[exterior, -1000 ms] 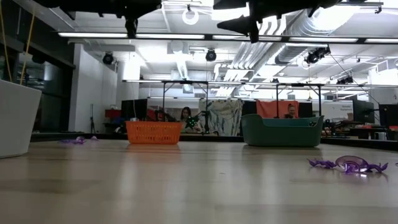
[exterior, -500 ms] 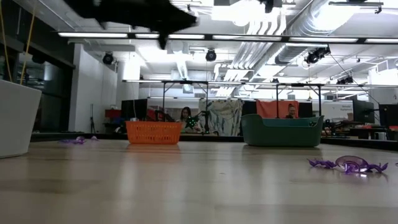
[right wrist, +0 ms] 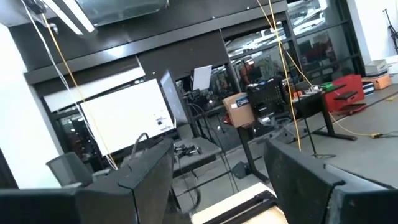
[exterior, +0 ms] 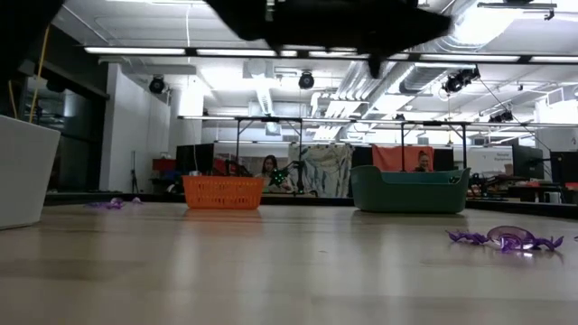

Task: Sort Halloween decoration
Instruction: Put the white bone toy into the yellow bin

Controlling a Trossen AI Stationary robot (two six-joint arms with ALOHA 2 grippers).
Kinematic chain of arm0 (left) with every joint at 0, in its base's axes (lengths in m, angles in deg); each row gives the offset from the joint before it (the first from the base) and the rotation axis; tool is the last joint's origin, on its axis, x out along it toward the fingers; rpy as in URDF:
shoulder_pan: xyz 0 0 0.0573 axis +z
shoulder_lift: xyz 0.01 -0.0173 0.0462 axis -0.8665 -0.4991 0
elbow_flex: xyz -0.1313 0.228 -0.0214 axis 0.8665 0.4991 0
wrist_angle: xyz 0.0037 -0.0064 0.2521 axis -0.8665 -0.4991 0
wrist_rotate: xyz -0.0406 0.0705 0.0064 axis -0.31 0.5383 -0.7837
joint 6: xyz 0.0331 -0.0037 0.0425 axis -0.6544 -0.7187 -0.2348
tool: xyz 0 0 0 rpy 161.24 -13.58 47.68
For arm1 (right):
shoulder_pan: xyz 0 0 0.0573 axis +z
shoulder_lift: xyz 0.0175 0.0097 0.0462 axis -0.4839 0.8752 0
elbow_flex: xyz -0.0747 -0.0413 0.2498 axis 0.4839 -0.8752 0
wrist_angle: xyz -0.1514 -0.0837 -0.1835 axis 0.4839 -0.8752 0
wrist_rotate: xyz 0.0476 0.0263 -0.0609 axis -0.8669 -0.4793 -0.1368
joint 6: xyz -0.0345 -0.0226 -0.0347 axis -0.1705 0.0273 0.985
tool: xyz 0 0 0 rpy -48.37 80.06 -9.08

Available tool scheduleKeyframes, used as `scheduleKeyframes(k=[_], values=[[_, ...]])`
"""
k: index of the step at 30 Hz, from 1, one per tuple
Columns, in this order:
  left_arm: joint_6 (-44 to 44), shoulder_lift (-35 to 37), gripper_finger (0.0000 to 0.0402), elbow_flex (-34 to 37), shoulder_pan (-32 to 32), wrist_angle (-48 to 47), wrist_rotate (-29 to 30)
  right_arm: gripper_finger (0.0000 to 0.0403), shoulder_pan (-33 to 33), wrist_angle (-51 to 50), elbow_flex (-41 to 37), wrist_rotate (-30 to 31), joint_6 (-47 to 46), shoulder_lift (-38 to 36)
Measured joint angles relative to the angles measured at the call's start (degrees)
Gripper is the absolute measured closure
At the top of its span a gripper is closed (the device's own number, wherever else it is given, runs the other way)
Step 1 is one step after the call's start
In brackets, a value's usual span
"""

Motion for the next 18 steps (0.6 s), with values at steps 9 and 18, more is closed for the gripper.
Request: scheduleKeyframes(k=[9, 18], values=[[-2.13, -18.0, 0.0397, -21.37, -5.02, 0.03, -0.8, 0.0158, 0.0, 0.05, 0.0, -0.02, -0.37, -0.47], [-2.1, -28.73, 0.0391, -29.76, -7.88, 3.58, 0.17, 0.0158, 0.0, -0.13, 0.0, -0.05, -0.42, -0.45]])
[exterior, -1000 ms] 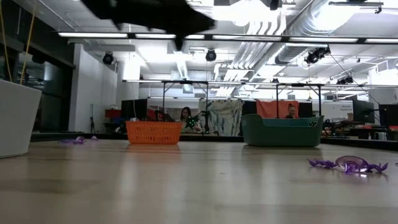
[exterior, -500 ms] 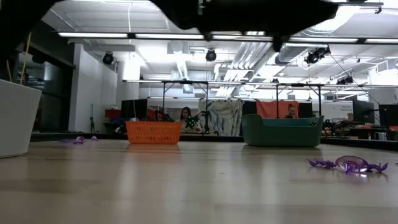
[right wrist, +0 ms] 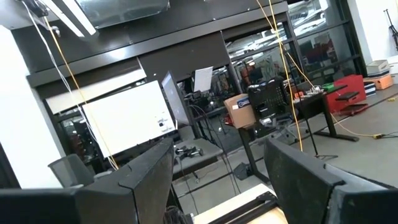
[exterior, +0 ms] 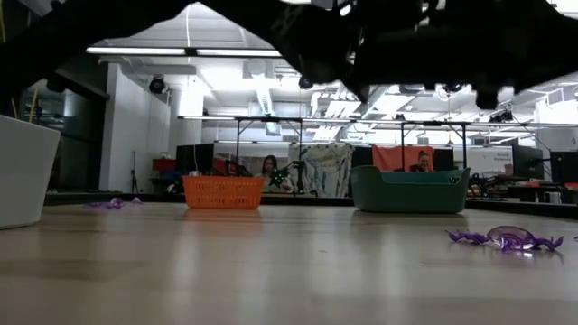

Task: Sort Halloween decoration
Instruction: Put the white bone toy into the yellow bin, then put the purple witch hat toy into the orange bin

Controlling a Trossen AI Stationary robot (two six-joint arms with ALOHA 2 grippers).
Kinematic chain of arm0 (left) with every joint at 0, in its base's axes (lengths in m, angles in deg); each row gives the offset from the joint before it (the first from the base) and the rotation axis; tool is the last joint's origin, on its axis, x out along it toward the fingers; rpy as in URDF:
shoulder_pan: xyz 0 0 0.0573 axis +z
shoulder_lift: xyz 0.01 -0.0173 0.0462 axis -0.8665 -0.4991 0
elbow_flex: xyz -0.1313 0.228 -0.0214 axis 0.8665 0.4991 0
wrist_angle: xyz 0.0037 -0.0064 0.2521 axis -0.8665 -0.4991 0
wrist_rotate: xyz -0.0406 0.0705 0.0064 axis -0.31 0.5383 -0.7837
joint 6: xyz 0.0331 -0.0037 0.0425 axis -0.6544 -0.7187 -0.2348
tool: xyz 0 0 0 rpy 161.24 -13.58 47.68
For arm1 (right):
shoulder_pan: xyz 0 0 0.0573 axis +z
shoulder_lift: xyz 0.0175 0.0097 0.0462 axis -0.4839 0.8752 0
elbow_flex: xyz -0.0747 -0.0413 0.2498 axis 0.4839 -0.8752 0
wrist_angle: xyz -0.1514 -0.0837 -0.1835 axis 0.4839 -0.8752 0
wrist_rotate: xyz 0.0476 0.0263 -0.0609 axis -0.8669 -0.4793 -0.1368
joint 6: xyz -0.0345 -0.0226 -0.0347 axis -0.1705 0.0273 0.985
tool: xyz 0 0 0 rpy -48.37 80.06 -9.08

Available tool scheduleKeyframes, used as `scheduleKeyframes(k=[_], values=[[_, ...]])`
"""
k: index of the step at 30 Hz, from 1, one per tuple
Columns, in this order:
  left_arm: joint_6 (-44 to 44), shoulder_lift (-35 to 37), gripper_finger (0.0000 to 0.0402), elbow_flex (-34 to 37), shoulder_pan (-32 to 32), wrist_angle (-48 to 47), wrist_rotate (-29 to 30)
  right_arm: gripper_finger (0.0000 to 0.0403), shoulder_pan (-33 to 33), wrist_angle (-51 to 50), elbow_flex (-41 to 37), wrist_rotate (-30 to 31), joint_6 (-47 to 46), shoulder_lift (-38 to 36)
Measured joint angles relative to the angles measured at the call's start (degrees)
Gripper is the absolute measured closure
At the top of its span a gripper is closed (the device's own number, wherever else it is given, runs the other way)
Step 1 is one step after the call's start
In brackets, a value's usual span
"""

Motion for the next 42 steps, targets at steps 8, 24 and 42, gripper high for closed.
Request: scheduleKeyframes(k=[8, 24, 42], values=[[-1.74, -3.86, 0.0359, -0.01, -1.52, 4.77, 6.3, 0.0158, 0.0, -0.31, 0.0, -0.21, -1.2, 0.11], [-0.94, 6.66, 0.0248, -0.06, 2.41, -24.77, 9.95, 0.0158, 0.0, -1.56, -0.02, -0.16, -0.54, 0.15], [-1.16, 45.91, 0.0295, 23.17, 15.5, -58.24, 6.75, 0.0158, 0.04, -2.33, -0.04, -0.12, -0.01, 0.13]])
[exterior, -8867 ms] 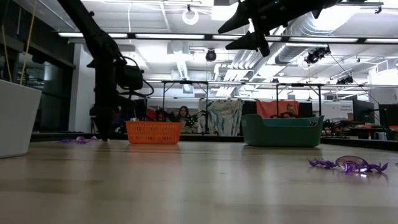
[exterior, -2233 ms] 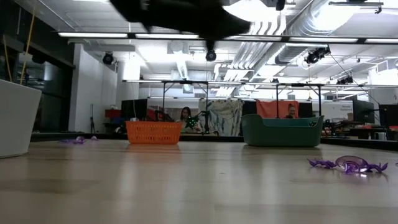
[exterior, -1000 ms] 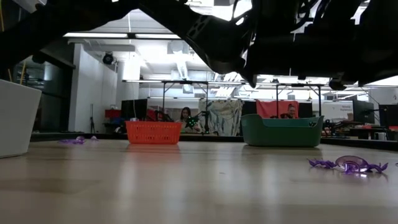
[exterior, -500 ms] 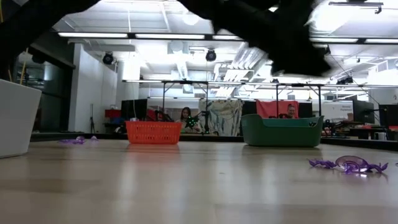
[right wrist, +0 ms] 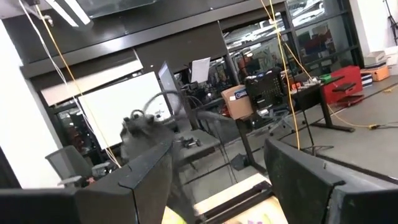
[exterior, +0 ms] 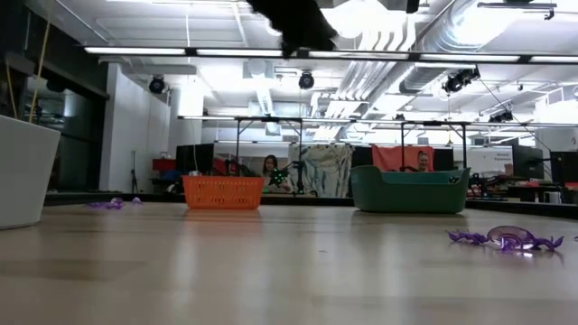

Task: Sort Halloween decoration
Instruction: Put the purple witch hat toy into the orange bin

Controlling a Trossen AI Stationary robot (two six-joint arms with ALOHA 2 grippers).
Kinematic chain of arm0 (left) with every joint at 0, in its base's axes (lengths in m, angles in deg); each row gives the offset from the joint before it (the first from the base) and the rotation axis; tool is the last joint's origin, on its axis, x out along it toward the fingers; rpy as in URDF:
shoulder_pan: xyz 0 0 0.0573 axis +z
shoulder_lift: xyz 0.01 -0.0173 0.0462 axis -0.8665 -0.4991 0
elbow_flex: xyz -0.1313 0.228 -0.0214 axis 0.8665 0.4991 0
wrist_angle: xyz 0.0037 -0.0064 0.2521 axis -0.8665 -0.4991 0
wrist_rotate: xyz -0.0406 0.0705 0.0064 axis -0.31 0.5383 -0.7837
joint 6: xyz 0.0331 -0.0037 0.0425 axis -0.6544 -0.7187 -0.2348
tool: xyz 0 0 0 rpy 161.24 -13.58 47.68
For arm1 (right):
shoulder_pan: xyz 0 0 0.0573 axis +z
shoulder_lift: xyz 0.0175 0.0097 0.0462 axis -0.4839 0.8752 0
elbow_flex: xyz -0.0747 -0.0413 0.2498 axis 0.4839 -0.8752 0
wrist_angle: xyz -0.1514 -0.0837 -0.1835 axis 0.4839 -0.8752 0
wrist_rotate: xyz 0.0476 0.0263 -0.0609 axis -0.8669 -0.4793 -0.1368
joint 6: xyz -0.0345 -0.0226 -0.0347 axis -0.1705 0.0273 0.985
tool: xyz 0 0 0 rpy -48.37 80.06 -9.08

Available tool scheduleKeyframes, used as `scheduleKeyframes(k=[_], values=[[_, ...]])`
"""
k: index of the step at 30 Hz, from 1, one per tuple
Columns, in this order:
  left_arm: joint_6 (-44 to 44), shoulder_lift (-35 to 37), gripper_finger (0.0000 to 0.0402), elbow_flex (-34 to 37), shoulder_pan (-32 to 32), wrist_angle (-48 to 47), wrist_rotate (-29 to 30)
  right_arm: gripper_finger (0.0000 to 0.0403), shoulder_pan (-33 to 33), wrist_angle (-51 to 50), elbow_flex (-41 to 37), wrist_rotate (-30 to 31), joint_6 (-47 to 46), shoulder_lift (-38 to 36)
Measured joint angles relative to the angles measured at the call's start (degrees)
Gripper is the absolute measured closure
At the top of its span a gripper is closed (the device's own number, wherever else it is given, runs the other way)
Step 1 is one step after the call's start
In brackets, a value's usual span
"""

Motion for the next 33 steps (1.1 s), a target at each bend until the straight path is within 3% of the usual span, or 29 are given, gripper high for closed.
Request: scheduleKeyframes(k=[8, 13, 17, 23, 25, 33], values=[[11.73, 28.99, 0.0307, 37.83, -4.93, 30.39, 1.7, 0.0158, 0.68, -7.19, 0.0, 0.18, -15.17, 0.22], [15.8, 41.02, 0.0307, 51.22, -6.01, 41.69, 7.19, 0.0158, 4.08, -11.18, 0.0, 0.24, -21.28, 3.79], [18.34, 46.94, 0.0307, 55.21, -5.95, 42.18, 10.45, 0.0158, 8.65, -12.52, 0.0, -2.9, -27.38, 9.21], [23.37, 49.79, 0.0307, 55.61, -5.9, 42.6, 12.04, 0.0158, 18.17, -18.67, 0.0, -21.16, -40.72, 17.68], [23.35, 49.81, 0.0307, 55.6, -5.89, 42.72, 12.15, 0.0158, 22.52, -22.07, -0.02, -24.57, -45.02, 19.86], [23.38, 49.66, 0.0307, 55.61, -5.88, 42.25, 12.35, 0.0158, 39.63, -32.98, -0.02, -19.88, -66.97, 27.85]])
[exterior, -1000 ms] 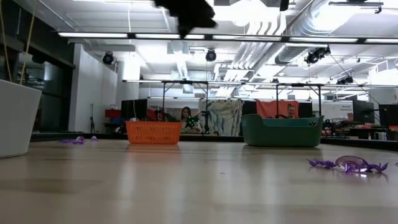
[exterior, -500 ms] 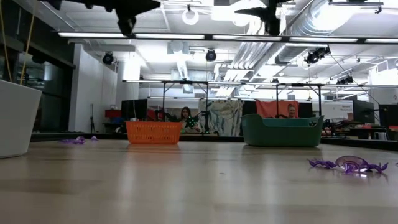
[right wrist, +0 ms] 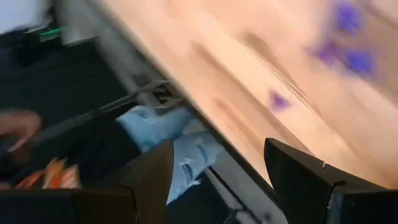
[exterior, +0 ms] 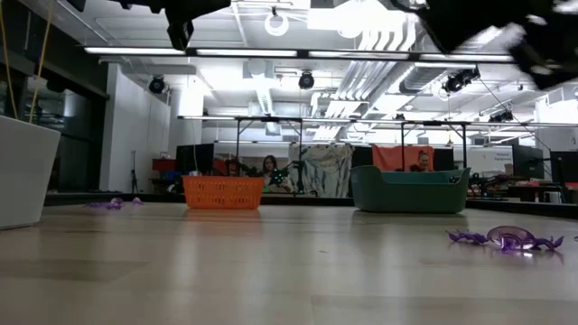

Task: Sort Halloween decoration
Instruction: Put the purple witch hat toy into the orange bin

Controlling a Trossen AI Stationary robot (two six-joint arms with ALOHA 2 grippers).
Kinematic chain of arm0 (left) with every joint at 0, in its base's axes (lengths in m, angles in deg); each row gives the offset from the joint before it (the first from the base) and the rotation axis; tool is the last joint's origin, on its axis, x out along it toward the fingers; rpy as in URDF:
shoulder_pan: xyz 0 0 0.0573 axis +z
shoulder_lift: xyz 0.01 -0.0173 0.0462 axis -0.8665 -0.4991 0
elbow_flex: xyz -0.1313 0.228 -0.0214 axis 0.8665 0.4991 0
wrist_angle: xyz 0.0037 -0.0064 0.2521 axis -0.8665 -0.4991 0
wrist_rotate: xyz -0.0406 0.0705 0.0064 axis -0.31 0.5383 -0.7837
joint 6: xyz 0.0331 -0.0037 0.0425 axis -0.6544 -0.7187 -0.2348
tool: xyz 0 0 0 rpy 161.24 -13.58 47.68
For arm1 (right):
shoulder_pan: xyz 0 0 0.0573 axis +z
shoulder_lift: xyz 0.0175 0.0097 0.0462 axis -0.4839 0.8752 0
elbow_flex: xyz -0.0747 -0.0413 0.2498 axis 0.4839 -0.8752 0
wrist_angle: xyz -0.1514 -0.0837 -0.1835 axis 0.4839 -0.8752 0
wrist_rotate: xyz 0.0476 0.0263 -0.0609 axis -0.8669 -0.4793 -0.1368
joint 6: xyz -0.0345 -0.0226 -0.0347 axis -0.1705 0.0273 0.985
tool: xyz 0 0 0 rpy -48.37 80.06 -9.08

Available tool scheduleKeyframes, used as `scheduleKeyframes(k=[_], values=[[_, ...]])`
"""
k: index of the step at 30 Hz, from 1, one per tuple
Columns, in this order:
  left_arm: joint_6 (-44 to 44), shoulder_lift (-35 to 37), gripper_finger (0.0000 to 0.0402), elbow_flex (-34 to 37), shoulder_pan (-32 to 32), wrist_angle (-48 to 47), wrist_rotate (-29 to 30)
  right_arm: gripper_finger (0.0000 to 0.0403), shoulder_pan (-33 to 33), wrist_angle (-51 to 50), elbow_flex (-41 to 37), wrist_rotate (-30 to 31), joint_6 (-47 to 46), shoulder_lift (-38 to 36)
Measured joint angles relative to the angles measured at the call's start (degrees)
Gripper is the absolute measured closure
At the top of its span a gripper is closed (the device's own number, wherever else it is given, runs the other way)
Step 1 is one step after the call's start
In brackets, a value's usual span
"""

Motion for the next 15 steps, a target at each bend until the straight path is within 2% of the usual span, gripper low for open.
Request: scheduleKeyframes(k=[4, 7, 11, 15], values=[[0.0, 0.0, 0.0307, 0.0, 0.0, 0.04, 0.0, 0.0158, 4.32, -0.4, 0.0, 0.52, -12.88, 5.37], [0.0, -0.2, 0.0307, 0.0, 0.0, -0.05, 0.0, 0.0158, 6.14, 2.53, 0.0, 0.63, -17.93, 8.93], [0.0, -0.17, 0.0307, 0.0, 0.0, -0.09, 0.0, 0.0158, 7.25, 3.19, 2.7, 0.37, -20.32, 12.46], [-0.01, -0.22, 0.0307, 0.0, 0.0, -0.29, 0.0, 0.0158, 7.39, -2.69, 8.58, 0.32, -19.73, 16.07]])
